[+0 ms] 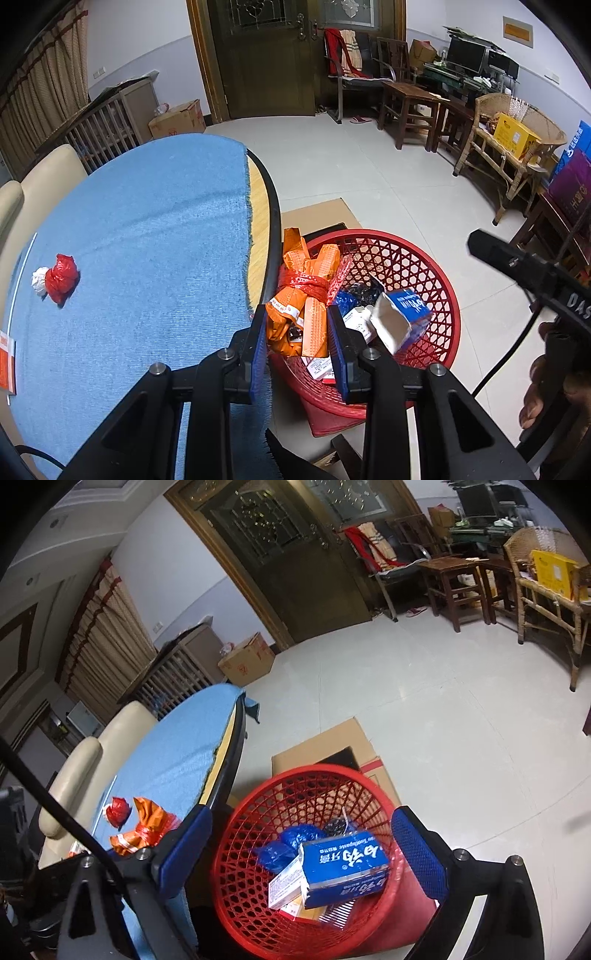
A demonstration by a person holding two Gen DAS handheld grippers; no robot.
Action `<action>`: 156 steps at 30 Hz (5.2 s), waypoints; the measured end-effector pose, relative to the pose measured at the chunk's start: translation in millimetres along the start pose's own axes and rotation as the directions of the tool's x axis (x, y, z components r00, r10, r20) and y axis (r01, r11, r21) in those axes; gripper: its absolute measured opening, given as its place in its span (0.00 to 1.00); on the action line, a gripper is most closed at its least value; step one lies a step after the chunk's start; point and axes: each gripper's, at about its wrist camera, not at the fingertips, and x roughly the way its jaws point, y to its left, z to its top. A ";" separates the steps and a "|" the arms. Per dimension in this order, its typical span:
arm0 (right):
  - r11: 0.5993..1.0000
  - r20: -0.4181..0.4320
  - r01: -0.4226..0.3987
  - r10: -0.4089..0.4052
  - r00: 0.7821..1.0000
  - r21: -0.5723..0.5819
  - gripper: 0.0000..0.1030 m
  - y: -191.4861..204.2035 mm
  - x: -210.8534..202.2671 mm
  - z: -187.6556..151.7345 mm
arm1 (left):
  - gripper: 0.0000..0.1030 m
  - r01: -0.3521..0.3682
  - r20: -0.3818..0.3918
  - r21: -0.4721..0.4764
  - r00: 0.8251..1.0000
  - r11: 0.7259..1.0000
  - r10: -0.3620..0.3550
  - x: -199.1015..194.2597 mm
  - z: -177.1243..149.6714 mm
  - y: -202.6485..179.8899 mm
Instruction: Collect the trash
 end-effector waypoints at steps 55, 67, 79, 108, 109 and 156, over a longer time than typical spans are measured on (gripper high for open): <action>0.943 -0.187 -0.165 0.114 0.976 -0.289 0.97 186.6 79.7 -32.7 | 0.78 -0.194 -0.077 -0.470 0.981 0.861 0.179 -13.2 -86.1 250.9; 0.867 -0.286 -0.253 0.136 0.949 -0.429 0.97 287.3 127.0 -61.3 | 0.78 -0.228 -0.110 -0.552 0.973 0.802 0.202 -9.3 -119.1 315.2; 0.779 -0.353 -0.346 0.172 0.920 -0.522 0.97 390.0 203.9 -78.5 | 0.78 -0.248 -0.136 -0.633 0.968 0.733 0.210 -7.4 -146.0 372.5; 0.792 -0.355 -0.334 0.159 0.921 -0.511 0.64 374.8 266.6 -60.1 | 0.78 -0.243 -0.078 -0.605 0.966 0.758 0.247 86.1 -7.7 463.3; 0.796 -0.353 -0.333 0.161 0.922 -0.505 0.64 369.9 262.6 -58.5 | 0.78 -0.256 -0.096 -0.591 0.964 0.765 0.248 94.7 -3.1 464.4; 0.838 -0.214 -0.329 0.258 0.942 -0.436 0.64 301.2 87.8 -81.8 | 0.39 -0.336 -0.014 -0.516 0.923 0.788 0.385 -72.7 -71.1 310.8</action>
